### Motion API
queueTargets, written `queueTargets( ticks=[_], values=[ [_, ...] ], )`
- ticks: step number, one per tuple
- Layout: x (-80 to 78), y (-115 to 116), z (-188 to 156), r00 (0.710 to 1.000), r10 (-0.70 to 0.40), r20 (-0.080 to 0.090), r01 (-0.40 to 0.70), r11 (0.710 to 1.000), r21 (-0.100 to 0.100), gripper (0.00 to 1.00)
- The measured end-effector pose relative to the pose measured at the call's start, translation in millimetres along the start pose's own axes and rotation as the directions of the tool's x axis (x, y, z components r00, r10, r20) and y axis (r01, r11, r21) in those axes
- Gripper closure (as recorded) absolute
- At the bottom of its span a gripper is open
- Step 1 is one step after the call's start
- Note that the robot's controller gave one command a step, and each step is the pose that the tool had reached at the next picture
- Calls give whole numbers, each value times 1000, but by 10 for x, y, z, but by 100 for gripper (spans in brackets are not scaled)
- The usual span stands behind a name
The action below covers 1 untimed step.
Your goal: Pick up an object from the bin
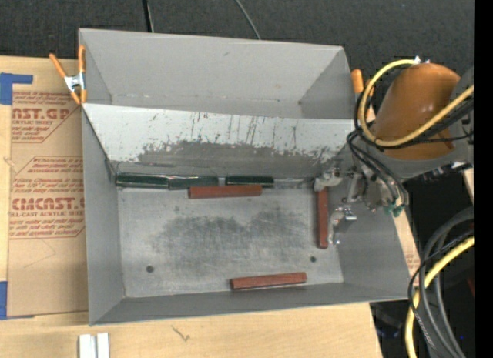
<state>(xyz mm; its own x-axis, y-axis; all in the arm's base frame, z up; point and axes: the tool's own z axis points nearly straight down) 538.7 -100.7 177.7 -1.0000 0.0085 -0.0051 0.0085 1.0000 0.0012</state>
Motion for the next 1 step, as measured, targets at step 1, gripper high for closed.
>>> queueTargets(
  ticks=[1],
  values=[
    [372, -374, 331, 1000, -26, -3, 26, 1000, 3, 0]
  ],
)
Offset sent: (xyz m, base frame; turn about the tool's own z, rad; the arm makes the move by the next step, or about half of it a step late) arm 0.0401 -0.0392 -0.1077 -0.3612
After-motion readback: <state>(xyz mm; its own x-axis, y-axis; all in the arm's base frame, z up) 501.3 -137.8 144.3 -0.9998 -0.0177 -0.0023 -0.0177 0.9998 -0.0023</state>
